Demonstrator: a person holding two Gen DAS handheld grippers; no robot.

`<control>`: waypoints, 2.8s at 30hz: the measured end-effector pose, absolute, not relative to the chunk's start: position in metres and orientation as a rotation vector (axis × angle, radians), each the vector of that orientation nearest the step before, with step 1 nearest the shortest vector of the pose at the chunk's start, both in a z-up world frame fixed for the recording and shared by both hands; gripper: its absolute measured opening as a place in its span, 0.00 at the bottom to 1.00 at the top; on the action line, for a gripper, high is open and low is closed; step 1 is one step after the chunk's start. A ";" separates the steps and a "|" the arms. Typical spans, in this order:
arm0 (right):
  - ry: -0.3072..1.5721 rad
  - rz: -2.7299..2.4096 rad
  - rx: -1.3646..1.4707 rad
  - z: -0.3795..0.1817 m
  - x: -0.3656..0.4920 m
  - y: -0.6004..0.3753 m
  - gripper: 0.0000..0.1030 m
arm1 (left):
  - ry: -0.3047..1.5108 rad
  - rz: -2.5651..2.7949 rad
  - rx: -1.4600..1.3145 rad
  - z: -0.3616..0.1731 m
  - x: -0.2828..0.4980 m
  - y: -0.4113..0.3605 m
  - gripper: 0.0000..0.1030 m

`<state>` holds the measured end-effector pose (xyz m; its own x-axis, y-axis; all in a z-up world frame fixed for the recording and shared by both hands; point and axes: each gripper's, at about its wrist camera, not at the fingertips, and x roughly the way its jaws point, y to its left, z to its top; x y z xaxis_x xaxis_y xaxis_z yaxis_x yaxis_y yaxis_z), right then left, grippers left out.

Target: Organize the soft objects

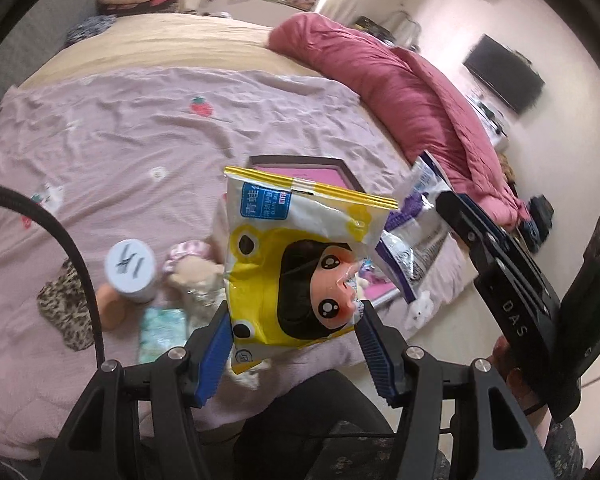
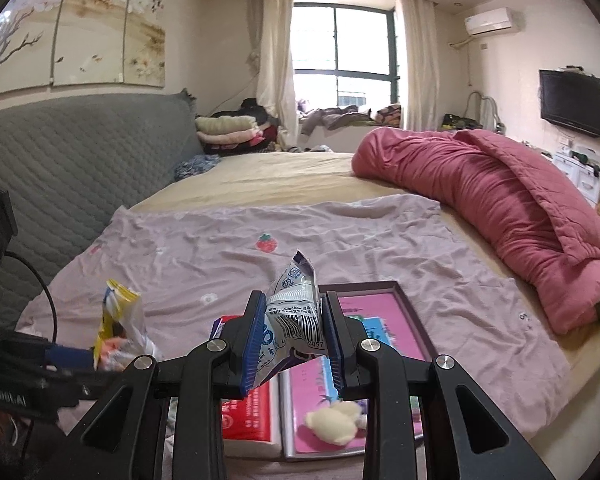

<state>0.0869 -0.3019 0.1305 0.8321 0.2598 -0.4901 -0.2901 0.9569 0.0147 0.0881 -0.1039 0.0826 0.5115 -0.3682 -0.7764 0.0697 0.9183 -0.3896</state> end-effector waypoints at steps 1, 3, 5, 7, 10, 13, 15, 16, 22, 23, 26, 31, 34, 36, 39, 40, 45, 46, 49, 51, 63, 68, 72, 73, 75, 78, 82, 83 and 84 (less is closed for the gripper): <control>0.507 0.285 -0.060 0.132 0.087 -0.305 0.29 | 1.002 -0.276 -0.319 0.084 0.089 -0.109 0.59; 0.503 0.273 -0.057 0.133 0.087 -0.310 0.28 | 1.000 -0.288 -0.305 0.086 0.092 -0.117 0.59; 0.497 0.257 -0.058 0.135 0.087 -0.316 0.28 | 0.995 -0.295 -0.291 0.089 0.096 -0.123 0.58; 0.497 0.241 -0.049 0.136 0.089 -0.324 0.28 | 0.993 -0.306 -0.292 0.091 0.099 -0.128 0.59; 0.492 0.214 -0.043 0.138 0.091 -0.336 0.28 | 0.991 -0.317 -0.276 0.094 0.107 -0.137 0.59; 0.485 0.180 -0.036 0.139 0.094 -0.349 0.29 | 0.991 -0.324 -0.256 0.096 0.115 -0.147 0.59; 0.485 0.155 -0.031 0.139 0.097 -0.359 0.29 | 0.992 -0.330 -0.245 0.096 0.120 -0.154 0.59; 0.486 0.145 -0.026 0.138 0.099 -0.365 0.29 | 0.993 -0.332 -0.237 0.096 0.123 -0.157 0.59; 0.500 0.103 -0.007 0.131 0.104 -0.390 0.29 | 1.023 -0.339 -0.216 0.086 0.141 -0.176 0.59; 0.503 0.097 -0.009 0.129 0.105 -0.393 0.29 | 1.027 -0.339 -0.207 0.084 0.144 -0.180 0.59; 0.516 0.082 -0.006 0.122 0.108 -0.402 0.29 | 1.043 -0.342 -0.188 0.079 0.153 -0.191 0.59; 0.545 0.064 0.009 0.106 0.115 -0.414 0.29 | 1.064 -0.346 -0.159 0.069 0.164 -0.208 0.59; 0.562 0.056 0.017 0.097 0.118 -0.420 0.29 | 1.069 -0.338 -0.130 0.064 0.169 -0.218 0.59; 0.573 0.050 0.026 0.090 0.121 -0.424 0.29 | 1.076 -0.337 -0.118 0.060 0.173 -0.223 0.59; 0.587 0.044 0.037 0.083 0.124 -0.428 0.29 | 1.080 -0.328 -0.085 0.055 0.177 -0.231 0.59; 0.593 0.042 0.039 0.080 0.125 -0.428 0.29 | 1.083 -0.324 -0.075 0.052 0.179 -0.233 0.59; 0.616 0.038 0.045 0.069 0.129 -0.432 0.29 | 1.094 -0.318 -0.045 0.044 0.187 -0.243 0.58; 0.620 0.037 0.044 0.067 0.130 -0.433 0.29 | 1.096 -0.314 -0.036 0.042 0.188 -0.245 0.59; 0.633 0.036 0.043 0.061 0.132 -0.435 0.29 | 1.102 -0.311 -0.021 0.038 0.192 -0.250 0.58; 0.639 0.036 0.047 0.058 0.133 -0.437 0.29 | 1.107 -0.307 -0.009 0.034 0.194 -0.254 0.58; 0.674 0.044 0.037 0.044 0.139 -0.438 0.29 | 1.167 -0.298 0.034 0.003 0.208 -0.268 0.58; 0.700 0.046 0.028 0.037 0.141 -0.438 0.29 | 1.212 -0.294 0.059 -0.019 0.217 -0.272 0.58; 0.712 0.050 0.021 0.033 0.142 -0.436 0.29 | 1.224 -0.269 0.110 -0.033 0.219 -0.277 0.58; 0.713 0.050 0.018 0.032 0.143 -0.435 0.29 | 1.232 -0.267 0.114 -0.037 0.220 -0.277 0.58; 0.719 0.054 0.015 0.030 0.143 -0.434 0.29 | 1.243 -0.262 0.117 -0.042 0.223 -0.276 0.58; 0.726 0.054 0.000 0.028 0.145 -0.430 0.29 | 1.250 -0.262 0.118 -0.044 0.225 -0.276 0.58; 0.764 0.050 -0.022 0.020 0.151 -0.424 0.29 | 1.261 -0.255 0.122 -0.046 0.228 -0.275 0.58; 0.776 0.050 -0.024 0.018 0.153 -0.423 0.29 | 1.262 -0.254 0.116 -0.046 0.228 -0.274 0.58; 0.784 0.054 -0.023 0.015 0.154 -0.422 0.29 | 1.263 -0.253 0.115 -0.046 0.229 -0.274 0.58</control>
